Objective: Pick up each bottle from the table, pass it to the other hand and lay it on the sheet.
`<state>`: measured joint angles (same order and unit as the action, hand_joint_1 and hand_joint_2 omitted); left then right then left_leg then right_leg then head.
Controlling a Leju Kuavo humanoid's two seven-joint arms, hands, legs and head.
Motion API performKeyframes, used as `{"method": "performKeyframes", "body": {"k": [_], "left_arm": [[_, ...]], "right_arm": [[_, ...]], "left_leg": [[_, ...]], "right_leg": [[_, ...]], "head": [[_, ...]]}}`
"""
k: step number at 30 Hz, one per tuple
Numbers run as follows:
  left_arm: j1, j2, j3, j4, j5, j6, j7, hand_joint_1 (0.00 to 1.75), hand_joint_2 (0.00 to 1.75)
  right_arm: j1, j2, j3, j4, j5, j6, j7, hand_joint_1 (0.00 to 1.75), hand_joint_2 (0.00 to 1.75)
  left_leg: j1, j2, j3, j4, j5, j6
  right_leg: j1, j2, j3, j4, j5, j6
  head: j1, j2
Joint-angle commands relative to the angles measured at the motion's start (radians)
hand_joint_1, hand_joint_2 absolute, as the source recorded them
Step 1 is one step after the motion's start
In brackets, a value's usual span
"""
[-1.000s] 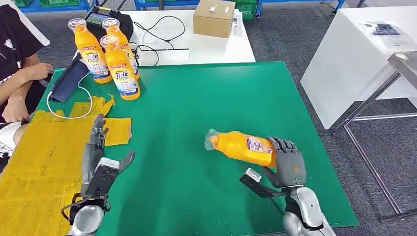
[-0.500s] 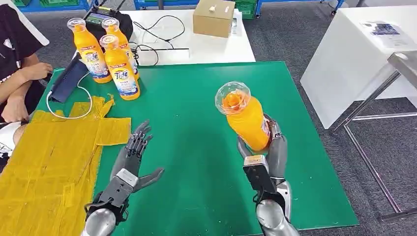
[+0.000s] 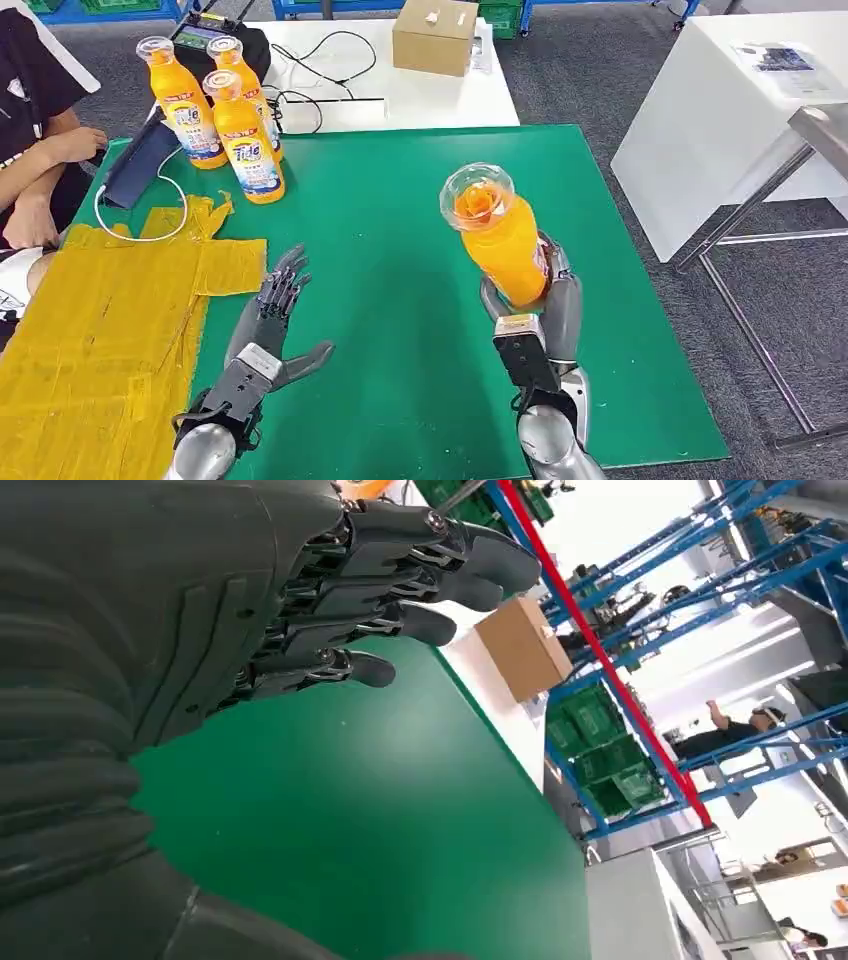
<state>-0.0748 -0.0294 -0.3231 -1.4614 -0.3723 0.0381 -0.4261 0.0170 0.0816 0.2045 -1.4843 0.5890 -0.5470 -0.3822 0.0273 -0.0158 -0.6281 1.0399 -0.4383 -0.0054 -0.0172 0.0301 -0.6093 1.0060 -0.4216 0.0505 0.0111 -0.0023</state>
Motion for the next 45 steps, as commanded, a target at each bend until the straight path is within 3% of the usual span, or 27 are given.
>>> {"method": "performKeyframes", "body": {"k": [1, 8, 9, 10, 17, 24, 29, 30, 31, 45], "left_arm": [[-0.058, 0.023, -0.089, -0.006, 0.093, -0.09, -0.007, 0.0, 1.75], [-0.111, 0.026, -0.15, -0.045, 0.151, -0.104, -0.007, 0.0, 1.75], [-0.125, 0.027, -0.167, -0.051, 0.087, -0.052, -0.035, 0.0, 1.75], [-0.141, 0.007, -0.188, -0.043, 0.07, -0.034, -0.023, 0.0, 1.75], [-0.162, 0.004, -0.208, -0.009, 0.079, -0.018, -0.012, 0.0, 1.75], [-0.163, 0.001, -0.209, -0.009, 0.079, 0.013, -0.025, 0.0, 1.75], [-0.147, -0.005, -0.208, -0.051, 0.025, 0.132, -0.059, 0.0, 1.75], [-0.146, -0.002, -0.212, -0.059, 0.023, 0.146, -0.06, 0.49, 1.75], [-0.146, -0.002, -0.212, -0.059, 0.023, 0.146, -0.06, 1.75, 1.75], [-0.145, -0.001, -0.198, -0.06, 0.047, 0.17, -0.071, 1.75, 1.75]], "right_arm": [[-0.06, 0.049, 0.112, 0.088, -0.166, 0.189, -0.078, 1.75, 1.75], [-0.156, 0.088, 0.319, 0.318, -0.17, 0.307, -0.087, 1.75, 1.75], [-0.208, 0.057, 0.453, 0.378, -0.119, 0.448, -0.078, 1.75, 1.75], [-0.223, 0.103, 0.491, 0.439, -0.104, 0.425, -0.075, 1.75, 1.75], [-0.244, 0.098, 0.528, 0.457, -0.133, 0.411, -0.078, 1.75, 1.75], [-0.253, 0.092, 0.55, 0.471, -0.152, 0.41, -0.071, 1.75, 1.75], [-0.262, 0.093, 0.565, 0.505, -0.147, 0.389, -0.072, 1.75, 1.75], [-0.265, 0.094, 0.567, 0.513, -0.145, 0.384, -0.073, 1.75, 1.75], [-0.265, 0.094, 0.567, 0.513, -0.145, 0.384, -0.073, 1.75, 1.75], [-0.263, 0.09, 0.556, 0.539, -0.151, 0.379, -0.071, 1.75, 1.75]], "left_leg": [[0.0, 0.002, 0.003, -0.001, -0.001, 0.001], [0.0, 0.005, 0.007, -0.003, -0.001, 0.002], [0.001, 0.004, 0.004, -0.002, 0.0, 0.001], [0.0, 0.004, 0.006, -0.003, 0.0, 0.002], [0.0, -0.003, 0.003, -0.002, 0.001, 0.001], [0.0, -0.001, 0.003, -0.002, 0.001, 0.001], [0.0, -0.001, 0.004, -0.002, 0.001, 0.001], [0.001, -0.001, 0.002, -0.001, 0.001, 0.0], [0.0, -0.001, 0.004, -0.002, 0.0, 0.001], [0.0, -0.001, 0.002, -0.001, 0.001, 0.0]], "right_leg": [[0.0, -0.001, 0.002, 0.0, 0.0, -0.002], [0.001, 0.0, 0.005, -0.002, 0.0, -0.003], [0.002, 0.001, 0.003, -0.001, 0.001, -0.002], [0.001, 0.0, 0.004, -0.002, 0.0, -0.003], [0.001, -0.006, 0.004, -0.001, -0.001, -0.002], [0.001, -0.004, 0.003, -0.001, -0.001, -0.002], [0.001, -0.004, 0.003, -0.001, -0.001, -0.002], [0.001, -0.003, 0.001, -0.001, -0.001, -0.002], [0.001, -0.004, 0.003, -0.001, -0.001, -0.002], [0.001, -0.004, 0.001, -0.001, -0.001, -0.002]], "head": [[0.0, 0.0], [0.0, 0.0], [0.0, 0.0], [0.0, 0.0], [0.0, 0.0], [0.0, 0.0], [0.0, 0.0], [0.0, 0.0], [0.0, 0.0], [0.0, 0.0]]}}
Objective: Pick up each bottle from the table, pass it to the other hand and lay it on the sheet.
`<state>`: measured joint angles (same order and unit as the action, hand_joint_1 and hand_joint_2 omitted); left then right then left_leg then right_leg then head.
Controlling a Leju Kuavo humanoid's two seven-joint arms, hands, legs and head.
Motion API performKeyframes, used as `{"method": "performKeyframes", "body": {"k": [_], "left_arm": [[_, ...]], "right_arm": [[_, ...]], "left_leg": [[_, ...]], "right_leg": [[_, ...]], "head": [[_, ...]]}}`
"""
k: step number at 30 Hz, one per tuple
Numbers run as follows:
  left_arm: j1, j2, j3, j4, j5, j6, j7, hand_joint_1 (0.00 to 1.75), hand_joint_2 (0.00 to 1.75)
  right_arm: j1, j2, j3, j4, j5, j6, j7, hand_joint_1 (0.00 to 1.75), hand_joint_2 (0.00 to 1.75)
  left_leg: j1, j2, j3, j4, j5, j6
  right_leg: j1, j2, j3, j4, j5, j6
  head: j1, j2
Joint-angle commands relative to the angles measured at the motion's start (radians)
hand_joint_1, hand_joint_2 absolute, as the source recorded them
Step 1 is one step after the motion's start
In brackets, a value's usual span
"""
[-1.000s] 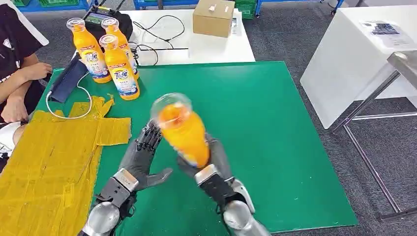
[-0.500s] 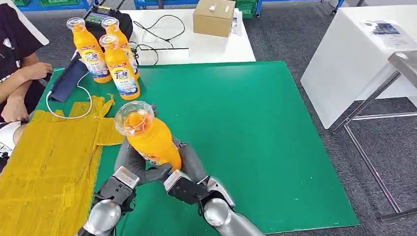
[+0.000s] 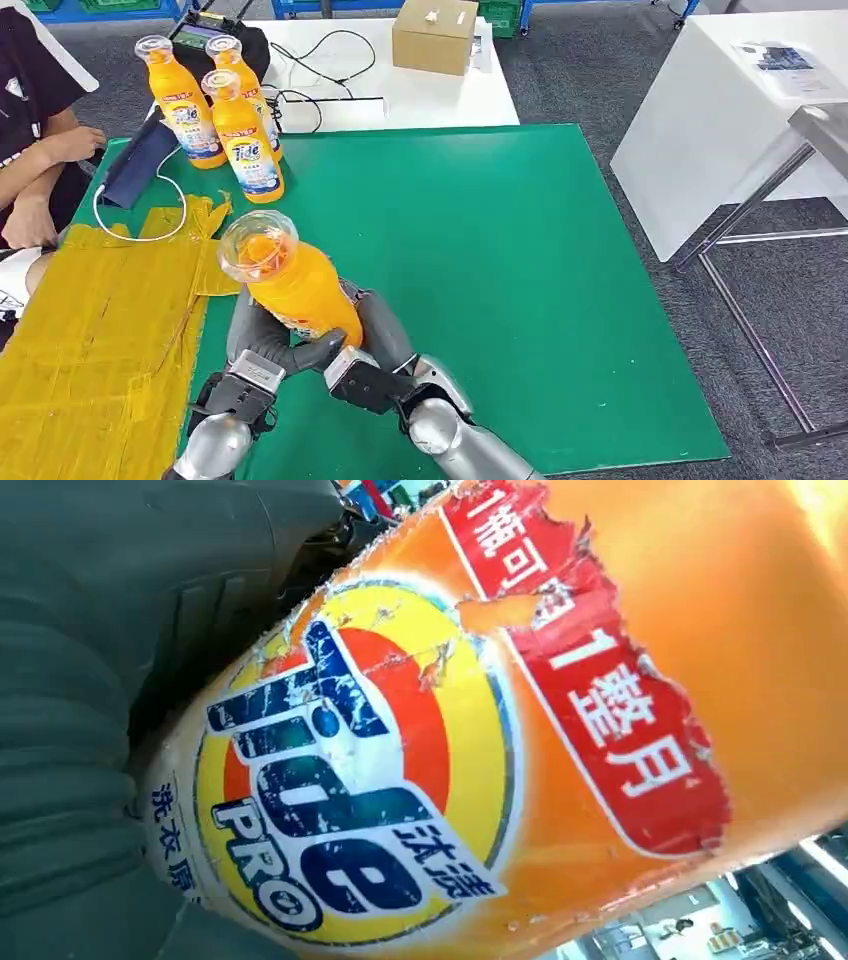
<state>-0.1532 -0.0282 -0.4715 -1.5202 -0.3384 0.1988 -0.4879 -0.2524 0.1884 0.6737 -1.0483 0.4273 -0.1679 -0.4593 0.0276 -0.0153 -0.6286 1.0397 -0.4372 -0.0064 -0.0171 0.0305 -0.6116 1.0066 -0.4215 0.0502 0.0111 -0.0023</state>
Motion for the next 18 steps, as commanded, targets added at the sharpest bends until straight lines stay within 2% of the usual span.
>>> {"method": "performKeyframes", "body": {"k": [1, 5, 7, 11, 12, 13, 16, 18], "left_arm": [[-0.066, -0.002, -0.05, -0.002, 0.013, 0.009, -0.009, 1.75, 1.75], [-0.063, -0.003, -0.043, -0.009, 0.017, 0.024, -0.016, 1.75, 1.75], [-0.055, 0.0, -0.027, -0.017, 0.0, 0.065, -0.008, 1.75, 1.75], [-0.068, 0.027, -0.006, -0.017, -0.09, 0.14, 0.019, 1.75, 1.75], [-0.083, 0.049, 0.016, -0.002, -0.265, 0.246, 0.076, 1.75, 1.75], [-0.095, 0.067, 0.032, 0.005, -0.326, 0.266, 0.102, 1.75, 1.75], [-0.118, 0.104, 0.091, 0.014, -0.41, 0.239, 0.147, 1.75, 1.75], [-0.133, 0.141, 0.123, 0.034, -0.608, 0.27, 0.217, 1.75, 1.75]], "right_arm": [[0.006, -0.017, 0.087, 0.102, 0.011, 0.0, 0.006, 1.75, 1.75], [0.019, -0.018, 0.057, 0.082, 0.0, -0.032, 0.005, 1.75, 1.75], [0.047, -0.025, -0.004, 0.022, -0.02, -0.081, 0.006, 0.0, 1.75], [0.077, -0.053, -0.08, -0.085, -0.042, -0.094, 0.016, 0.0, 1.75], [0.101, -0.065, -0.124, -0.157, -0.05, -0.106, 0.014, 0.0, 1.75], [0.117, -0.078, -0.148, -0.21, -0.05, -0.106, 0.017, 0.0, 1.75], [0.156, -0.11, -0.199, -0.334, -0.018, -0.074, 0.042, 0.0, 1.75], [0.189, -0.12, -0.237, -0.406, -0.029, -0.061, 0.041, 0.0, 1.75]], "left_leg": [[0.0, -0.002, 0.005, -0.002, -0.001, 0.002], [0.0, -0.002, 0.002, -0.001, 0.0, 0.001], [0.0, -0.002, 0.002, -0.001, 0.0, 0.001], [0.0, -0.003, 0.001, -0.001, 0.0, 0.002], [0.0, -0.003, 0.003, -0.001, 0.0, 0.002], [-0.001, -0.003, 0.001, -0.001, 0.0, 0.002], [-0.001, -0.002, 0.0, -0.001, 0.0, 0.001], [0.0, -0.002, 0.0, -0.001, 0.0, 0.001]], "right_leg": [[0.001, -0.006, 0.006, -0.002, -0.002, -0.002], [0.001, -0.005, 0.003, -0.001, -0.001, -0.001], [0.001, -0.005, 0.002, -0.001, -0.001, -0.001], [0.001, -0.005, 0.002, -0.001, -0.001, -0.001], [0.001, -0.007, 0.004, -0.001, -0.002, -0.002], [0.0, -0.006, 0.003, 0.0, -0.001, -0.001], [0.0, -0.004, 0.001, 0.0, -0.001, -0.001], [0.0, -0.004, 0.002, 0.0, -0.001, -0.002]], "head": [[0.0, 0.0], [0.0, 0.0], [0.0, 0.0], [0.0, 0.0], [0.0, 0.0], [0.0, 0.0], [0.0, 0.0], [0.0, 0.0]]}}
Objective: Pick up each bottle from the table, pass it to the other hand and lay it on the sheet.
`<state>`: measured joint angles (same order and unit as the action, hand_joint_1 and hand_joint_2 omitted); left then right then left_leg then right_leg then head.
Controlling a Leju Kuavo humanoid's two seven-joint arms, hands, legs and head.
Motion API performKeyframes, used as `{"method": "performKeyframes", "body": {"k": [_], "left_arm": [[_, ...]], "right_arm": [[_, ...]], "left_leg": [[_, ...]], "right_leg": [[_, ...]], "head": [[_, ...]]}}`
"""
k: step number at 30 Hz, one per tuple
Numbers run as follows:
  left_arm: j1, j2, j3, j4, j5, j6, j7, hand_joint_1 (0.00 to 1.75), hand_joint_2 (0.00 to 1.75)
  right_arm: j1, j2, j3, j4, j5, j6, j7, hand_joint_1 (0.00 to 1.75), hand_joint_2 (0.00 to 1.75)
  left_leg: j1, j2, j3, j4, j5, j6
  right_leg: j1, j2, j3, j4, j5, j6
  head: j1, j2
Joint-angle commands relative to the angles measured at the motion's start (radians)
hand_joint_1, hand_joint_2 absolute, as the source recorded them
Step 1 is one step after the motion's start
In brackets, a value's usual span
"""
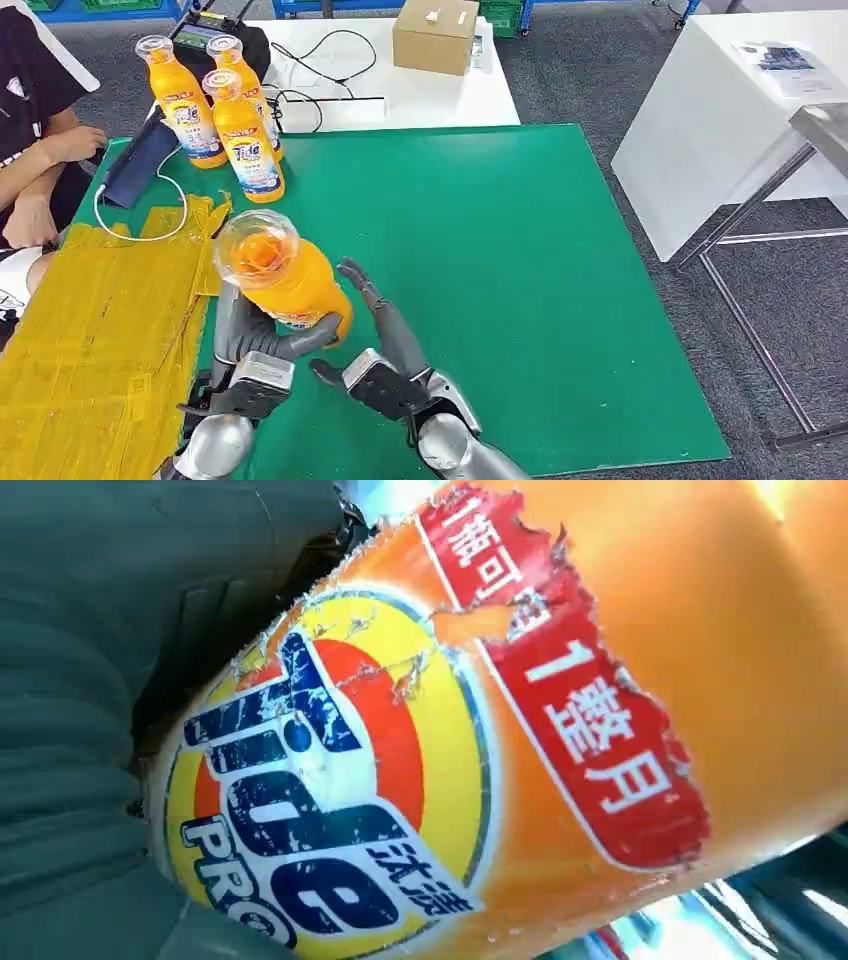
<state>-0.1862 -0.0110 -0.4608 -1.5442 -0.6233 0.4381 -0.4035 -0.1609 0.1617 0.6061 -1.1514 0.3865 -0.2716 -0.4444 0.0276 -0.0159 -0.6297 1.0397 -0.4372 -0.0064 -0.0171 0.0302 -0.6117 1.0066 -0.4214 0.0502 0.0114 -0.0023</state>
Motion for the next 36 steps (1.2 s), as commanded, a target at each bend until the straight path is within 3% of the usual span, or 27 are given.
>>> {"method": "performKeyframes", "body": {"k": [1, 5, 7, 10, 12, 19, 24, 27, 35, 36], "left_arm": [[-0.106, 0.138, 0.12, 0.07, -0.414, 0.043, 0.169, 1.75, 1.75], [-0.165, 0.209, 0.108, 0.191, -0.764, 0.042, 0.313, 1.75, 1.75], [-0.238, 0.271, 0.075, 0.331, -0.869, -0.018, 0.364, 1.75, 1.75], [-0.355, 0.312, 0.032, 0.548, -0.926, -0.041, 0.38, 1.75, 1.75], [-0.434, 0.354, -0.082, 0.667, -0.948, -0.105, 0.461, 1.75, 1.75], [-0.472, 0.336, -0.086, 0.771, -0.948, -0.117, 0.469, 1.75, 1.75], [-0.585, 0.286, -0.016, 1.058, -0.916, -0.209, 0.527, 1.75, 1.75], [-0.623, 0.304, 0.037, 1.167, -0.865, -0.239, 0.484, 1.75, 1.75], [-0.58, 0.32, 0.098, 1.192, -0.802, -0.23, 0.424, 1.75, 1.75], [-0.57, 0.312, 0.118, 1.184, -0.78, -0.226, 0.412, 1.1, 1.75]], "right_arm": [[0.11, -0.099, -0.184, -0.335, -0.011, 0.059, 0.025, 0.0, 1.75], [0.131, -0.11, -0.241, -0.388, -0.05, 0.103, 0.066, 0.0, 1.75], [0.113, -0.11, -0.258, -0.374, -0.059, 0.118, 0.069, 0.0, 1.75], [0.098, -0.108, -0.261, -0.379, -0.066, 0.128, 0.067, 0.0, 1.75], [0.092, -0.113, -0.252, -0.393, -0.073, 0.136, 0.061, 0.0, 1.75], [0.095, -0.117, -0.251, -0.408, -0.076, 0.136, 0.062, 0.0, 1.75], [0.068, -0.125, -0.292, -0.382, -0.124, 0.136, 0.094, 0.0, 1.75], [0.066, -0.132, -0.317, -0.37, -0.144, 0.137, 0.091, 0.0, 1.75], [0.065, -0.133, -0.314, -0.339, -0.146, 0.138, 0.09, 0.0, 1.75], [0.061, -0.136, -0.309, -0.332, -0.143, 0.139, 0.093, 0.0, 1.75]], "left_leg": [[-0.001, -0.001, 0.003, -0.002, 0.0, 0.002], [-0.001, -0.001, 0.004, -0.002, 0.0, 0.002], [-0.001, -0.002, 0.005, -0.003, 0.0, 0.002], [0.0, -0.001, 0.003, -0.001, 0.001, 0.001], [-0.001, -0.001, 0.003, -0.001, 0.001, 0.001], [0.0, 0.001, 0.005, -0.002, 0.002, 0.0], [0.0, 0.0, 0.003, -0.001, 0.003, -0.001], [0.0, 0.001, 0.001, 0.0, 0.003, -0.001], [0.0, 0.004, 0.003, -0.002, 0.002, -0.001], [0.001, 0.004, 0.004, -0.002, 0.002, -0.001]], "right_leg": [[0.0, -0.005, 0.003, 0.0, -0.001, -0.002], [0.0, -0.004, 0.003, -0.001, -0.001, -0.002], [0.0, -0.006, 0.005, -0.001, -0.001, -0.002], [0.0, -0.004, 0.003, 0.0, 0.0, -0.002], [0.0, -0.004, 0.002, 0.0, 0.0, -0.002], [0.001, -0.003, 0.003, 0.0, 0.002, -0.005], [0.001, -0.003, 0.002, 0.001, 0.002, -0.005], [0.001, -0.002, 0.001, 0.001, 0.003, -0.004], [0.001, 0.001, 0.001, 0.001, 0.002, -0.005], [0.002, 0.0, 0.002, 0.0, 0.002, -0.005]], "head": [[0.0, 0.0], [0.0, 0.0], [0.0, 0.0], [0.0, 0.0], [0.0, 0.0], [0.0, 0.0], [0.0, 0.0], [0.0, 0.0], [0.0, 0.0], [0.0, 0.0]]}}
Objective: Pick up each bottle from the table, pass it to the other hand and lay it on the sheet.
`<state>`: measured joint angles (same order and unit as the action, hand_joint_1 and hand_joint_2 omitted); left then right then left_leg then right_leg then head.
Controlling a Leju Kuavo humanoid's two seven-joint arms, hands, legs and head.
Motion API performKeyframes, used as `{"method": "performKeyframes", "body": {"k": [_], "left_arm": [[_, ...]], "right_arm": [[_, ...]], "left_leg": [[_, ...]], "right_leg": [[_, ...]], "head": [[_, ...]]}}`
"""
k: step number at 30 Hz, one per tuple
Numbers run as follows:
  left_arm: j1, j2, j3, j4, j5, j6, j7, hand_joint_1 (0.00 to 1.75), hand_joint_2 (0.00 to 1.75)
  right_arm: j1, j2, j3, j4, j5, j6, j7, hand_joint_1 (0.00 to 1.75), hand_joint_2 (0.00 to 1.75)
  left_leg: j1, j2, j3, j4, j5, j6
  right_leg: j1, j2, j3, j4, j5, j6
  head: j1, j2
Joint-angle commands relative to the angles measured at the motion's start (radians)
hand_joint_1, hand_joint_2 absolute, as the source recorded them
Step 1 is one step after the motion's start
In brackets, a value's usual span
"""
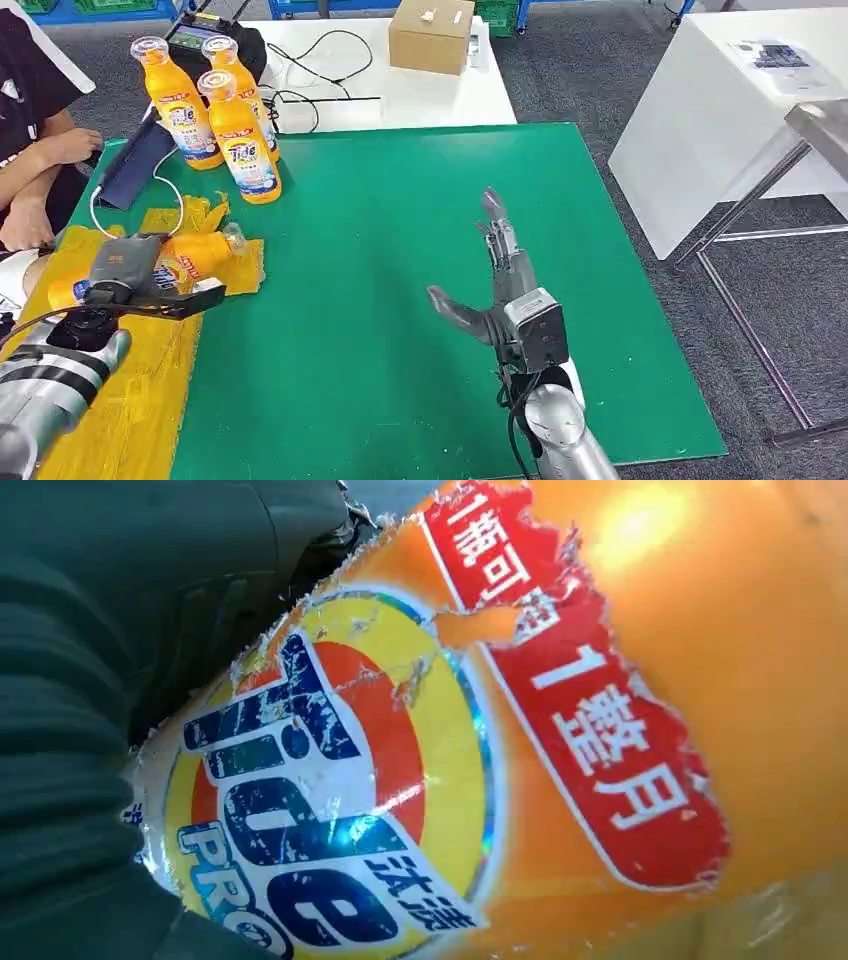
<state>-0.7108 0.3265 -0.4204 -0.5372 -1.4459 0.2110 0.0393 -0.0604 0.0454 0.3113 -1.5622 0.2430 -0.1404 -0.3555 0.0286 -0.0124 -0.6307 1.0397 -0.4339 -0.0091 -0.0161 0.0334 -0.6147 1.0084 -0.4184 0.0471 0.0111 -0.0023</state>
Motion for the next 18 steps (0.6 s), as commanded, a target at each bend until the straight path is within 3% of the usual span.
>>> {"method": "performKeyframes", "body": {"k": [1, 18], "left_arm": [[-0.041, -0.028, 0.08, 0.175, 0.045, 0.002, -0.033, 0.0, 1.75], [-0.008, -0.055, 0.083, 0.16, 0.069, 0.001, -0.087, 0.0, 1.75]], "right_arm": [[-0.043, -0.02, -0.013, 0.084, 0.012, 0.001, 0.014, 0.0, 1.75], [-0.096, -0.019, 0.009, 0.149, 0.058, -0.017, 0.04, 0.0, 1.75]], "left_leg": [[0.0, -0.001, 0.003, -0.001, -0.001, 0.002], [-0.001, -0.002, 0.002, -0.001, 0.0, 0.002]], "right_leg": [[0.001, -0.004, 0.004, -0.001, -0.001, -0.001], [0.0, -0.003, 0.003, -0.001, -0.001, -0.001]], "head": [[0.0, 0.0], [0.0, 0.0]]}}
